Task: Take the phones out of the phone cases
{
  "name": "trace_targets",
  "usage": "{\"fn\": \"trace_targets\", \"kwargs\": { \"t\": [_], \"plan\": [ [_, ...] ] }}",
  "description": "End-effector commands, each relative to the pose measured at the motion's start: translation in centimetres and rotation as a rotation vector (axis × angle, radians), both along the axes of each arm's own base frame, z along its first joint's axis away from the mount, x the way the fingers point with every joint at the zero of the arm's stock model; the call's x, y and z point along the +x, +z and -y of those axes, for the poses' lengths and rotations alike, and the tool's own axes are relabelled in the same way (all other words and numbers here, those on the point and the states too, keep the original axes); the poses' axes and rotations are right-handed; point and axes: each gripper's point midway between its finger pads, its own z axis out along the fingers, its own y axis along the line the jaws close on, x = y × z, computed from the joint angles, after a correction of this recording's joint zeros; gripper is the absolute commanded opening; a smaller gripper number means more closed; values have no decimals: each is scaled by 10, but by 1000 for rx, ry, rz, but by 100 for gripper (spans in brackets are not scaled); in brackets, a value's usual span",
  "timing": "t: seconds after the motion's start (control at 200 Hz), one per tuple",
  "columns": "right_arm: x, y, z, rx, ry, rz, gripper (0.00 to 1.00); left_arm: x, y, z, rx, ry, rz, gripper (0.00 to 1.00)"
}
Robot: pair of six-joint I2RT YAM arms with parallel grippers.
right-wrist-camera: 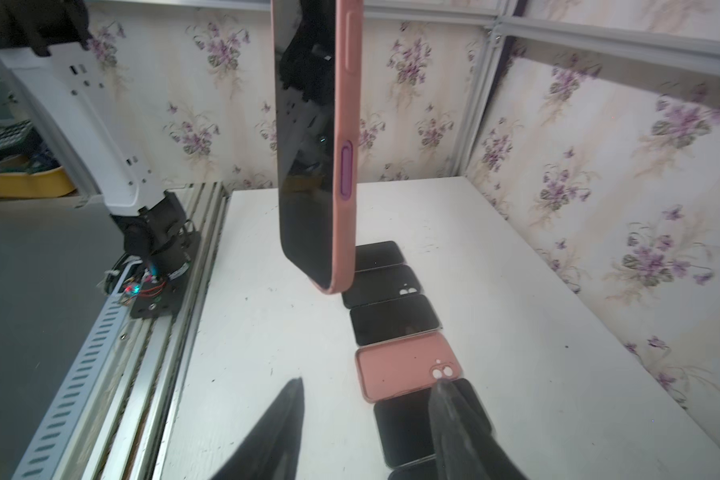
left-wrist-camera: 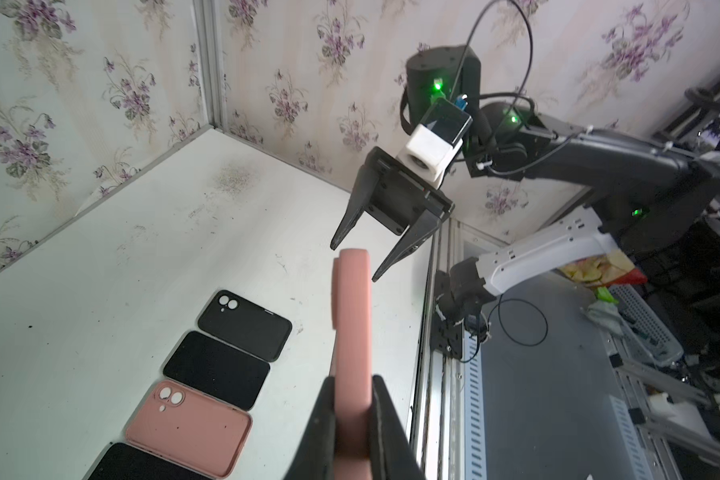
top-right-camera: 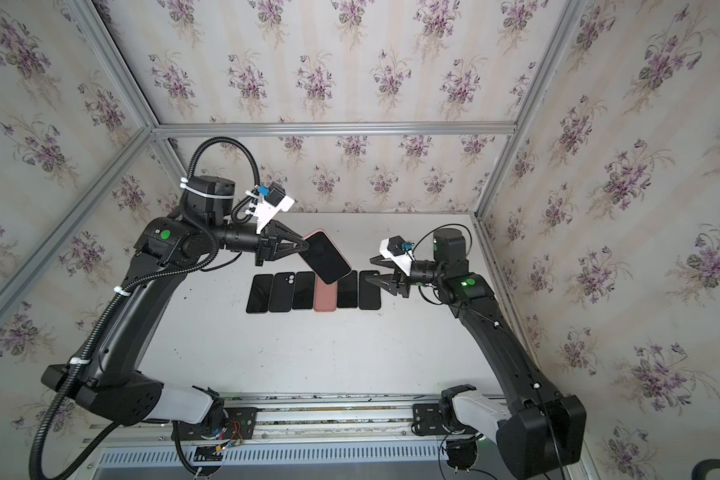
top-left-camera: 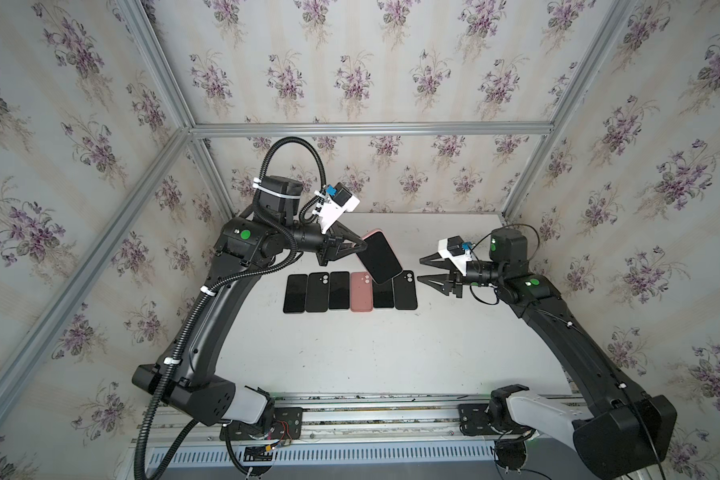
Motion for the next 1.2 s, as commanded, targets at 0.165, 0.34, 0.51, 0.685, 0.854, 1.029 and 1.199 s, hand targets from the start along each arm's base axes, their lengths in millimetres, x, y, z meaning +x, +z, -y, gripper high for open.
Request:
{"fn": "trace_targets", "kwargs": {
  "t": [0.165,0.34,0.51,0.685,0.854,1.029,1.199],
  "plan": [
    [-16,-19,-21,-73,131,-15,48,-24,-5,10,42,-120,73,0],
    [-18,-18,-27,-67,165,-26,46,-31,-6,13,38,-146,68,0],
    [-24,-16,-31,-60,193,-37,43,-31,-8,14,41,-147,63,0],
    [-32,-18,-33,-63,218,-60,37,-30,-8,15,44,-146,66,0],
    [-41,-17,-33,-63,232,-79,39,-27,-11,15,55,-138,66,0],
    [-43,-19,-35,-66,236,-85,41,-25,-12,16,58,-137,65,0],
    [-43,-18,-37,-66,243,-94,40,-24,-13,16,63,-135,67,0]
  ]
}}
